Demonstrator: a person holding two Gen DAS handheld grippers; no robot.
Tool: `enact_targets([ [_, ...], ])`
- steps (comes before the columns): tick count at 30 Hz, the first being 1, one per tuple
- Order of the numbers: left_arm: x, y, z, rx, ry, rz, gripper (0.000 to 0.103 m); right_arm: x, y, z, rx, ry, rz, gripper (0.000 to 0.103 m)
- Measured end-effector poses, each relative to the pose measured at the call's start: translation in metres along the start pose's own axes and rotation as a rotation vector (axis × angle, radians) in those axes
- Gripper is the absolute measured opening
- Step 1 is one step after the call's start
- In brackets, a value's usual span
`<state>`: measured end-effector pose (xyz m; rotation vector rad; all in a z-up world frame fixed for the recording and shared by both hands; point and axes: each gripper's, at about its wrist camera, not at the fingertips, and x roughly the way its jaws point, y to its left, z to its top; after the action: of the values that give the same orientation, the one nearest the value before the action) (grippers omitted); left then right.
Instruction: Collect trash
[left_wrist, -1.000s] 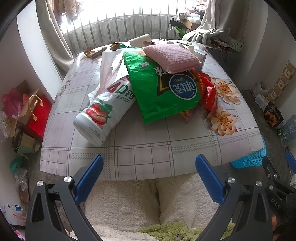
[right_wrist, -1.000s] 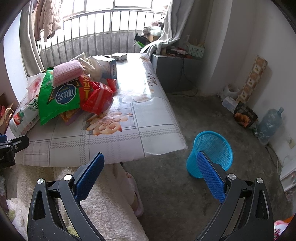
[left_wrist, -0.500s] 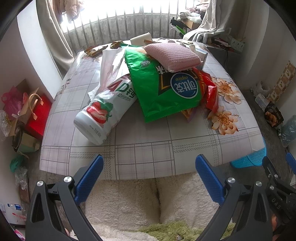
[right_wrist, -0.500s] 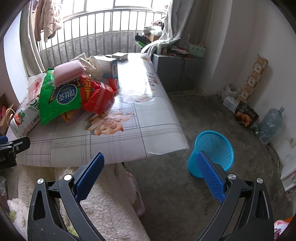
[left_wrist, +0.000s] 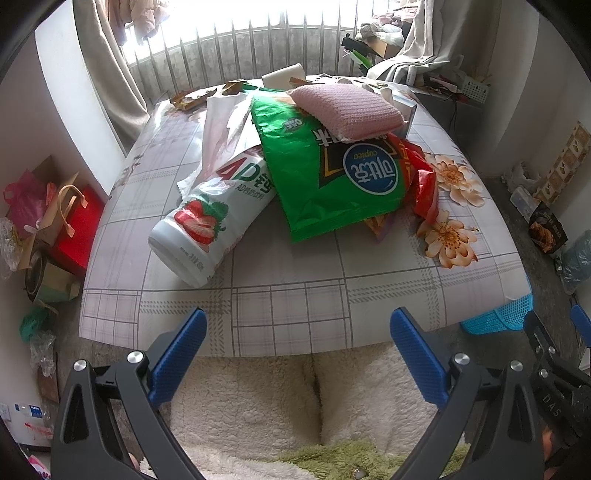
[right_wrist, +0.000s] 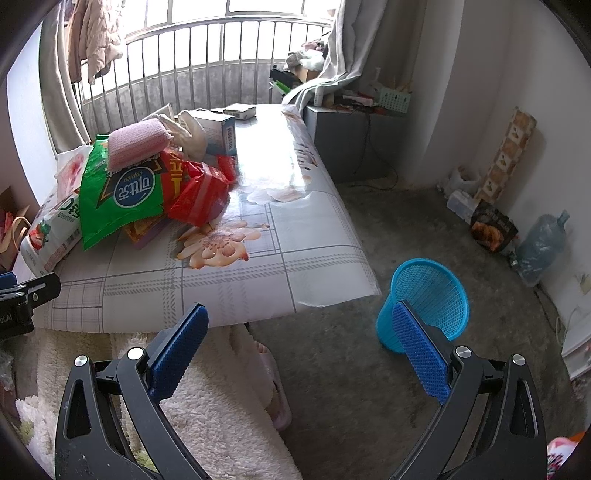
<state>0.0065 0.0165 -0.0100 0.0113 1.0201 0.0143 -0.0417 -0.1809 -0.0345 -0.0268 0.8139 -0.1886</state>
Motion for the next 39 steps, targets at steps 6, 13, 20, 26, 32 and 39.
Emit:
enact_targets([
  [6,0.001,0.003,-0.001,0.001,-0.004,-0.009,0.097,0.001,-0.001,0.003,0.010,-0.008,0.002,0.095],
  [13,-0.004,0.016,0.007,-0.004,-0.073,-0.043,0.097,-0.004,0.001,0.018,0.011,-0.082,0.011,0.095],
  [20,-0.012,0.044,0.034,-0.053,-0.190,-0.072,0.097,-0.012,0.011,0.046,-0.013,-0.176,0.027,0.095],
  [26,-0.025,0.078,0.061,-0.086,-0.326,-0.197,0.097,-0.011,0.023,0.079,-0.012,-0.221,0.063,0.095],
  [32,-0.044,0.114,0.098,-0.124,-0.475,-0.203,0.097,-0.003,0.022,0.117,0.042,-0.224,0.122,0.095],
  [39,-0.044,0.147,0.175,-0.119,-0.443,-0.278,0.097,0.017,0.012,0.173,0.038,-0.242,0.252,0.095],
])
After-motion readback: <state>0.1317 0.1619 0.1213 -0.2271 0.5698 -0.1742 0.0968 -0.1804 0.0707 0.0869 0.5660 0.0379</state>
